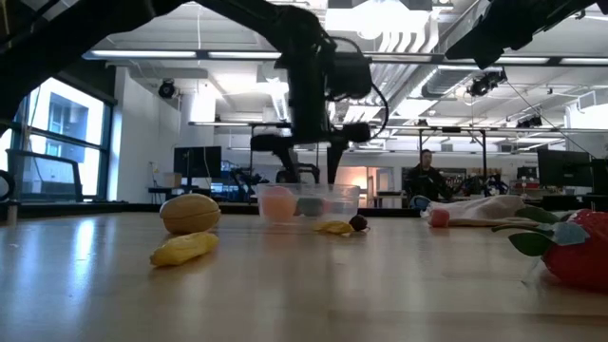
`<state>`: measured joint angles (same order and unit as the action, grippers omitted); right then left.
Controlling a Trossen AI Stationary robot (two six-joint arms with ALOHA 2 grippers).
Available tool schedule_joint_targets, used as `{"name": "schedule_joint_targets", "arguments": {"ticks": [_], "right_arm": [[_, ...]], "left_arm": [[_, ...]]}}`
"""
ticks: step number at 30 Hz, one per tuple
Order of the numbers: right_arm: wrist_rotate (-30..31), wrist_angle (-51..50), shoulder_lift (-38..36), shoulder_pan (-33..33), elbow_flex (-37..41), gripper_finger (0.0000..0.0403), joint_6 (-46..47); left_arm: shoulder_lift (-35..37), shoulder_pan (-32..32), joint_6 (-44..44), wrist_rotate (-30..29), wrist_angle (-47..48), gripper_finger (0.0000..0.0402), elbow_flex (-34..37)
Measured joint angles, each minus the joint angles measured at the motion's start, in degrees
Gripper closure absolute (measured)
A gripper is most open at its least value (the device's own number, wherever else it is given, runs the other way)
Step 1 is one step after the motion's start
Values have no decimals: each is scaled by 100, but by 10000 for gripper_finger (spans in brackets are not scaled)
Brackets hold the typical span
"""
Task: Pick and placing Produce into tupperware
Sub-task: Put the orange carrot into the transparent bin, then put the brown potato into the transparent bin
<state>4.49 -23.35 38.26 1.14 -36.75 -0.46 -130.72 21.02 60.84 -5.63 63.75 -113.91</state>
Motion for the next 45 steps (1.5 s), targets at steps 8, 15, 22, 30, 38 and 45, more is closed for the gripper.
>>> {"name": "schedule_joint_targets", "arguments": {"ticks": [8,15,22,30,38,45], "right_arm": [[0,2,0,0,0,402,1],[0,2,2,0,0,402,0],[-1,2,2,1,0,402,0],[-2,4,2,-1,0,402,-1],[0,2,1,0,0,402,-1],[-1,0,1,0,0,402,1]], "left_arm": [[7,-61,732,75,1691,173,-1762],[0,-483,3654,335,2388,173,-2080],[4,-903,6161,603,2634,172,-2080],[7,-1385,6256,-177,2632,172,-1965],[724,-1554,6111,-119,2629,172,-494],[1562,-1645,6564,-53,1978,172,1259]]}}
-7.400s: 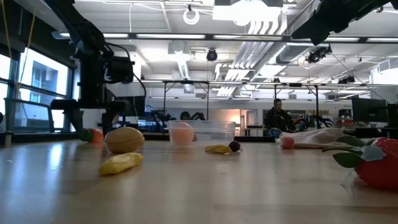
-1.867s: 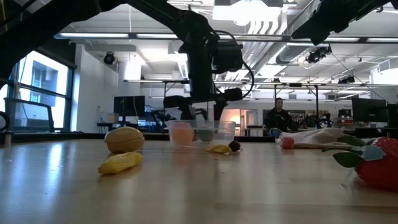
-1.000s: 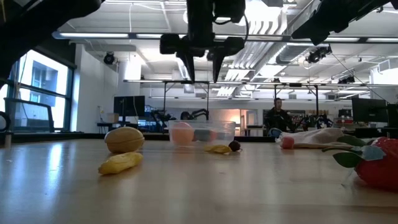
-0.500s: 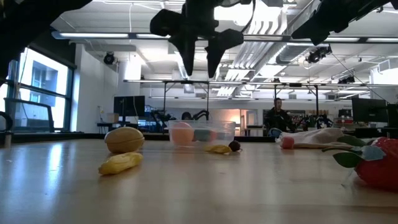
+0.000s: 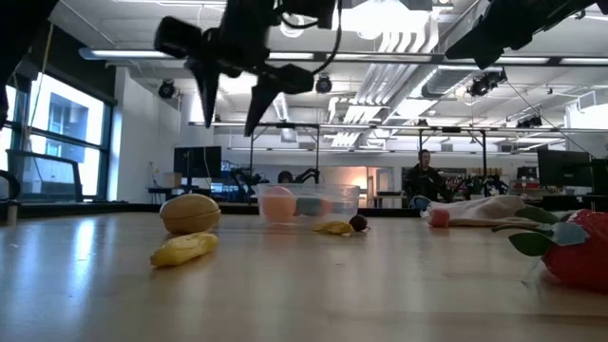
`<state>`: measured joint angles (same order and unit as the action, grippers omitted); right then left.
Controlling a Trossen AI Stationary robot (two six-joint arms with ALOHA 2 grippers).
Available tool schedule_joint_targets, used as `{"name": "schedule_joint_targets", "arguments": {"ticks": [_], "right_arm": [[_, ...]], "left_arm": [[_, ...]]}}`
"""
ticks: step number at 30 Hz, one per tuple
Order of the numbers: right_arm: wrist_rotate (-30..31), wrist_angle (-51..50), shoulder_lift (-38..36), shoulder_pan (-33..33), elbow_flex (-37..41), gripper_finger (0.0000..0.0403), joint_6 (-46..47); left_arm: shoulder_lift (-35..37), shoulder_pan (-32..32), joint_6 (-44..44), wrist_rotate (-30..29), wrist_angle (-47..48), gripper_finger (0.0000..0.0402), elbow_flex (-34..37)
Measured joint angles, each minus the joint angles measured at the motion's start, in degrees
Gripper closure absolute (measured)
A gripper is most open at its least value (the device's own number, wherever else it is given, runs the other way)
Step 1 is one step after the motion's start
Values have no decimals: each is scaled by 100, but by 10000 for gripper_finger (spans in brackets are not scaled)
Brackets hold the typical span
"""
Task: Pick and placing Produce into tupperware
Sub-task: Put the brown potato into the transparent bin
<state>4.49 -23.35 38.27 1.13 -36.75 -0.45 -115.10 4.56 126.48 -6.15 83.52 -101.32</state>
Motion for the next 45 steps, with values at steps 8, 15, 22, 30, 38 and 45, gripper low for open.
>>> {"name": "schedule_joint_targets", "arguments": {"ticks": [8,15,22,30,38,45], "right_arm": [[-2,0,2,0,0,402,-2],[-2,3,0,1,0,402,-2],[-2,2,2,2,0,402,0],[-1,2,2,0,0,402,0],[-2,2,2,0,0,402,0],[-1,4,0,1,0,402,-1]], "left_arm": [[790,-216,1448,710,-2034,172,1994],[980,-623,3608,543,-2641,172,2291],[980,-891,5343,274,-2546,171,2290],[987,-865,5357,222,-2536,165,2367],[987,-860,5357,153,-2866,102,2765],[987,-868,5357,163,-3011,37,2798]]}}
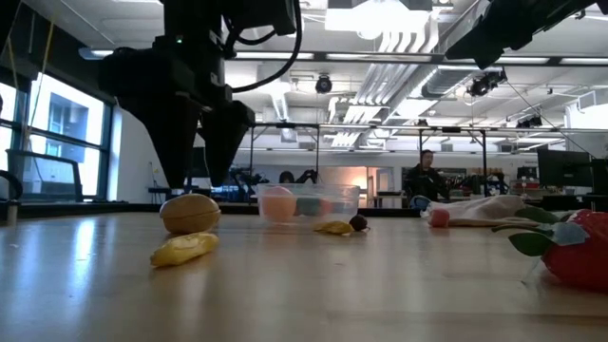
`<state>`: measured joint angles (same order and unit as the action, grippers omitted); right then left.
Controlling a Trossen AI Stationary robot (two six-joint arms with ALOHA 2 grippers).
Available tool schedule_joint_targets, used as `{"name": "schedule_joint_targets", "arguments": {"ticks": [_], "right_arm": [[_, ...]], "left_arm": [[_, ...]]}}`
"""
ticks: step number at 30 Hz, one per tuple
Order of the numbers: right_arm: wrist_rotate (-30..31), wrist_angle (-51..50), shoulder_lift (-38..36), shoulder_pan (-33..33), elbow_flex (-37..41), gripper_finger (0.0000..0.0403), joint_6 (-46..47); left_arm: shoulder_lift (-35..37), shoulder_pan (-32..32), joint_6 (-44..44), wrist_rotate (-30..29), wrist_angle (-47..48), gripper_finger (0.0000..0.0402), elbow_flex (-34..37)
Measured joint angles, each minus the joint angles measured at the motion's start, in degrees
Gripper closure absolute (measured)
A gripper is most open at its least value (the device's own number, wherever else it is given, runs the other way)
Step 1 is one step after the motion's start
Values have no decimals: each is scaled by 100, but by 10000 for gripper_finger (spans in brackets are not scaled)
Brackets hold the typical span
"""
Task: Pick and placing Produce into tupperware
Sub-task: Put the brown potato into the transparent bin
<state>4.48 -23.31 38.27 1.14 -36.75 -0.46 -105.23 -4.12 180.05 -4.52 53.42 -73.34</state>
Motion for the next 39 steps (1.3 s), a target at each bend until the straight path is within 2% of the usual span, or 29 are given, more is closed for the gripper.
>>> {"name": "schedule_joint_targets", "arguments": {"ticks": [6,17,31,34,39], "right_arm": [[-1,0,1,1,0,402,1],[1,0,-1,0,0,402,1],[1,-2,1,-1,0,402,0],[1,-2,0,-1,0,402,1],[1,-2,-1,1,0,402,-1]], "left_arm": [[-145,3,0,85,-5,14,-6],[-306,48,-2,109,109,21,7],[-367,122,-2,216,-313,22,299],[-367,122,-2,221,-350,31,299],[-367,113,-166,209,-355,75,299]]}}
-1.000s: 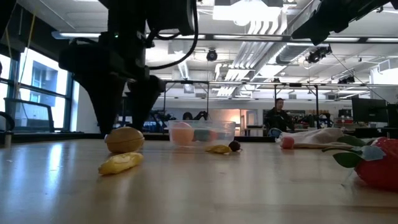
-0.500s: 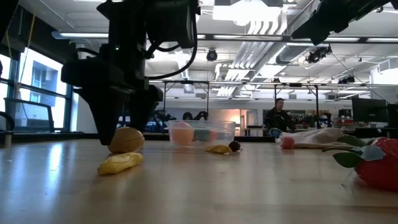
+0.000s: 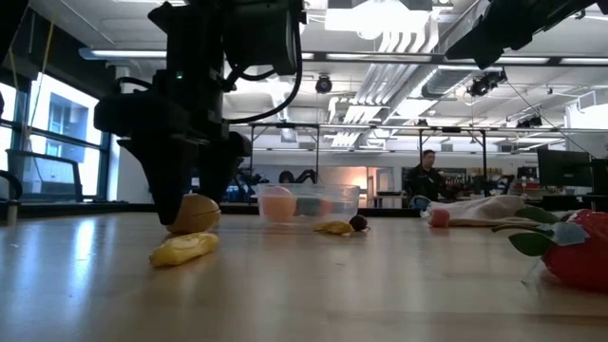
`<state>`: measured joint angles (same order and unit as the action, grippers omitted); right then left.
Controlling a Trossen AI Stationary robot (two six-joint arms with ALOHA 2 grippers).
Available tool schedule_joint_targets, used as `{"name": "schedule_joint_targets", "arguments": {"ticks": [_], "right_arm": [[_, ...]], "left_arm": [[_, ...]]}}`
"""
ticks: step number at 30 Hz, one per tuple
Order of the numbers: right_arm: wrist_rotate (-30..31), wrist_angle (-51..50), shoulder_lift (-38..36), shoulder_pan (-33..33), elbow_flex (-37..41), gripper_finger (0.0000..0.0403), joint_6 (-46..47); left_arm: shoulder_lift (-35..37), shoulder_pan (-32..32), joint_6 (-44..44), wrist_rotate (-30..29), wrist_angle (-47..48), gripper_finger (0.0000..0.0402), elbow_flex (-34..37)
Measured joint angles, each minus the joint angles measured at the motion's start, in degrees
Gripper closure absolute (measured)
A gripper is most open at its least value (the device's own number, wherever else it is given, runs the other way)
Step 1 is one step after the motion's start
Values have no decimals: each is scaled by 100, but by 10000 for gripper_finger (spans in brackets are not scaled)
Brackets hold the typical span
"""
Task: Pick and placing Produce into tupperware
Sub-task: Put the brown potato into the transparent bin
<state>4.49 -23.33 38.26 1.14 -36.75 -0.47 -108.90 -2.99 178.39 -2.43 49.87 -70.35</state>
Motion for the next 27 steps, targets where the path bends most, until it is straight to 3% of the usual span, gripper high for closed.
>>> {"name": "schedule_joint_targets", "arguments": {"ticks": [13,18,27], "right_arm": [[0,0,0,-2,0,402,2],[0,2,0,0,0,402,2],[0,2,0,0,0,402,2]], "left_arm": [[4,2,-307,-18,-191,157,174],[47,2,-367,21,-655,173,471],[27,2,-458,13,-643,186,443]]}}
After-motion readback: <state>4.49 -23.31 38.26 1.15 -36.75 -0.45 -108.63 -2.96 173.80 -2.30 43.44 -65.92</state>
